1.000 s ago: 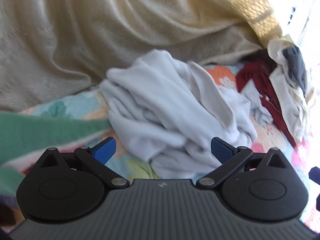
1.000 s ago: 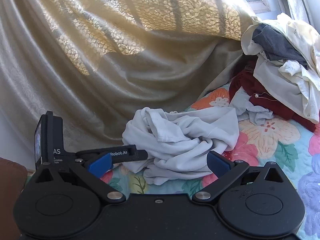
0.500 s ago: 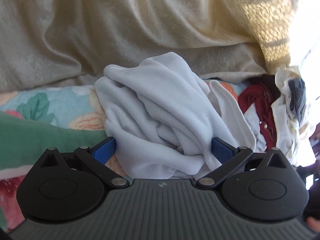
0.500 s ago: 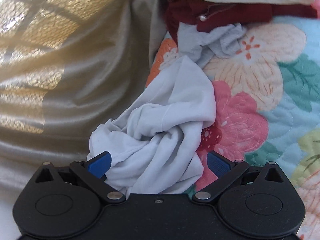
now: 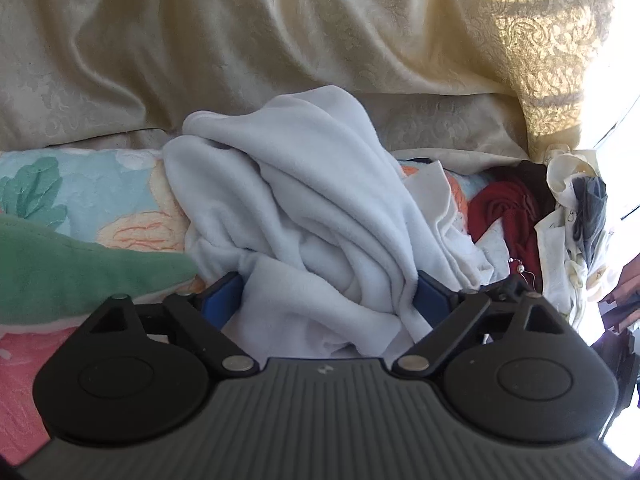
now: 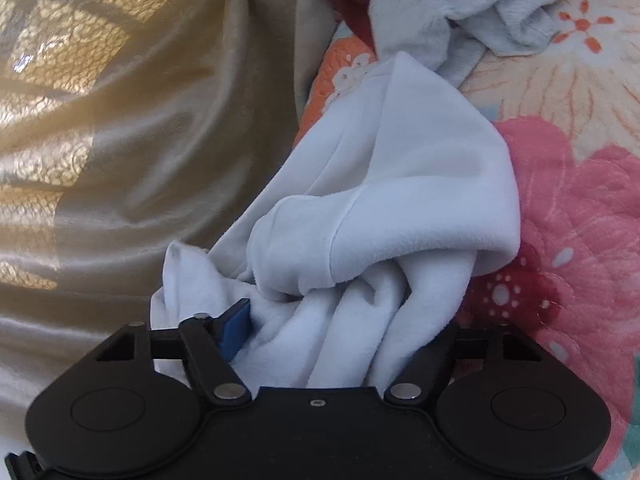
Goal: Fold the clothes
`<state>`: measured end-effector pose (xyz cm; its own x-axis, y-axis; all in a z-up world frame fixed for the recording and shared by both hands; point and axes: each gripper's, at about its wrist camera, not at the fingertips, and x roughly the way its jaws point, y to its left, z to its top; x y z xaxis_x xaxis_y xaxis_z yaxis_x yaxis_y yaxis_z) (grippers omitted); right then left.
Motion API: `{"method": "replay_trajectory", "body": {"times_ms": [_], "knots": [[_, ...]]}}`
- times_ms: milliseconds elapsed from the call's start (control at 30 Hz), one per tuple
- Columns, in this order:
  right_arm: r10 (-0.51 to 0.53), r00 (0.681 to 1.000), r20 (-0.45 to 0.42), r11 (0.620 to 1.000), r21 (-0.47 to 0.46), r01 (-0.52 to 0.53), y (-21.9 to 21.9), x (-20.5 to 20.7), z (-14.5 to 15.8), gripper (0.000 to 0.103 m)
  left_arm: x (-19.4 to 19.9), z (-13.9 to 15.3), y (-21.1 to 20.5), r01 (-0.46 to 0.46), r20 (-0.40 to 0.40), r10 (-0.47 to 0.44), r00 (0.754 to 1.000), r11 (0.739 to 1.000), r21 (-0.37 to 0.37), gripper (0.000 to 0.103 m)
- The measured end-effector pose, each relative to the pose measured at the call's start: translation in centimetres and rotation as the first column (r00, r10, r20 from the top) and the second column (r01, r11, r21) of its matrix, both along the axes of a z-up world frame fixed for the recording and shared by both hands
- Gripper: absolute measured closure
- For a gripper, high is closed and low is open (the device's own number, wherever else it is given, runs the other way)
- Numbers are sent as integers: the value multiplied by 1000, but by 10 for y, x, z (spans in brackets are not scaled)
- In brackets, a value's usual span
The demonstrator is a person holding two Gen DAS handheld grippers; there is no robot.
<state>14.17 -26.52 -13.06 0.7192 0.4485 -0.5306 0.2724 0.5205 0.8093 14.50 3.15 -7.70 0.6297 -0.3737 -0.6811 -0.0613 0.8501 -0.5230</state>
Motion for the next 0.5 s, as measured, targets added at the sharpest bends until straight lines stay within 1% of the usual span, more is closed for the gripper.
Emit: {"method": "replay_trajectory", "body": {"times_ms": [67,100,167,233,267,300,367,433,467,500], "knots": [[29,999,31,999,-37,-28,4,0,4,40,0,0,-3,-15,-8,15,1000,1000,14,22],[46,998,44,998,-46,-44,4,-2,5,42,1,0,-4,-21,-13,21,1000,1000,23,23],[76,995,60,996,-60,-72,1,-7,6,48,-1,2,-10,-6,-3,6,1000,998,56,26],[102,992,72,991,-89,-96,1,-11,9,52,-4,6,-14,13,9,-14,1000,997,79,34],[112,991,78,988,-114,-103,2,-13,12,54,-5,8,-17,24,16,-25,1000,996,88,35],[119,989,84,984,-143,-106,4,-16,15,55,-6,10,-18,35,24,-38,999,994,99,38],[128,987,98,975,-193,-107,8,-22,21,58,-7,13,-20,51,33,-55,998,992,111,40],[127,985,113,971,-217,-101,9,-31,23,59,-10,15,-21,55,54,-62,997,992,116,41],[116,986,119,974,-207,-89,7,-35,23,60,-13,18,-25,67,77,-79,994,987,144,41],[104,987,121,978,-194,-80,5,-40,23,60,-16,23,-32,87,104,-108,989,978,190,41]]}}
